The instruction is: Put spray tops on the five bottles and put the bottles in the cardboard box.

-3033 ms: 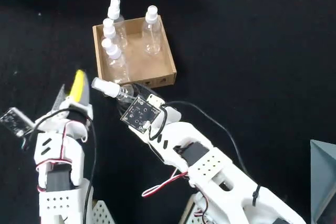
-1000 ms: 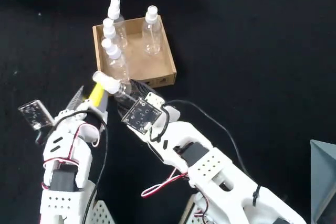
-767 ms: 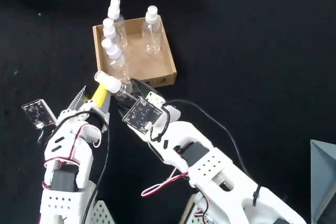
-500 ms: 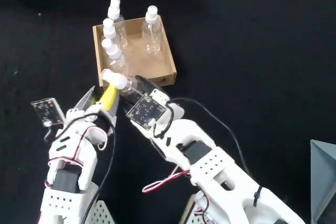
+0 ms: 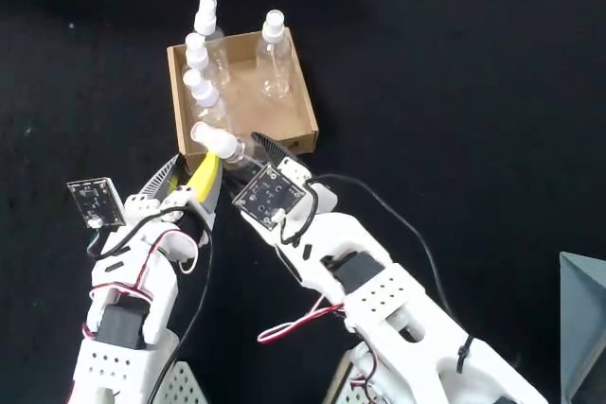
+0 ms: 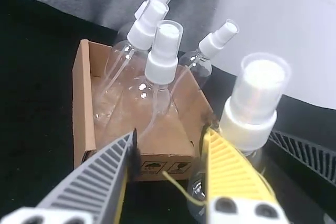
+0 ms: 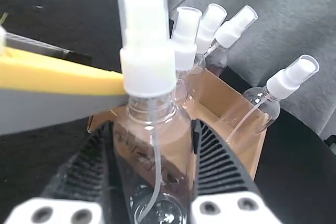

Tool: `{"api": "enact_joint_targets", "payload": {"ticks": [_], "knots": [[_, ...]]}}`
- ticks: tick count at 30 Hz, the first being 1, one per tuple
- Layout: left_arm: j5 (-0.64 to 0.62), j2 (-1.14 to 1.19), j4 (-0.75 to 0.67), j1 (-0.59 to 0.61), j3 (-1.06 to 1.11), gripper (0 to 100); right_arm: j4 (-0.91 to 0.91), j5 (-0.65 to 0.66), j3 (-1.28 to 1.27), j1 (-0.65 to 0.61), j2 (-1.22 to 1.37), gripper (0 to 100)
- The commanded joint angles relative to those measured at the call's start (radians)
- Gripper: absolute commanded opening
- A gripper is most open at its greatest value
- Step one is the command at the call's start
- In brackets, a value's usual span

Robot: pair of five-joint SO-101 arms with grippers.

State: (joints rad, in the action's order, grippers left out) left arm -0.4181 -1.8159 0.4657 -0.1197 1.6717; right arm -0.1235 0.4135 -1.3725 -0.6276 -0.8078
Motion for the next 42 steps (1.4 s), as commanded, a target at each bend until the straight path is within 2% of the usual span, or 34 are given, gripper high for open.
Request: {"api": "enact_joint_targets", "payload": {"ticks": [1,4,14,20,31,42], "knots": [[0.006,-0.009,0.006,0.045,-0.027,20,-0.023,-0.009,0.065,0.041,-0.044,2.8],[-0.037,-0.009,0.006,0.084,-0.027,20,-0.023,-0.011,0.073,0.058,-0.044,2.8],[-0.049,-0.009,0.005,0.174,-0.016,20,-0.028,-0.196,0.108,0.157,-0.044,2.8],[-0.049,-0.009,0.005,0.214,-0.015,20,-0.028,-0.334,0.111,0.129,-0.045,3.0],[-0.049,-0.009,0.005,0.222,-0.015,20,-0.153,-0.345,0.133,0.245,-0.042,2.8],[-0.049,-0.009,0.005,0.222,-0.005,20,-0.149,-0.345,0.183,0.252,0.005,2.8]]}}
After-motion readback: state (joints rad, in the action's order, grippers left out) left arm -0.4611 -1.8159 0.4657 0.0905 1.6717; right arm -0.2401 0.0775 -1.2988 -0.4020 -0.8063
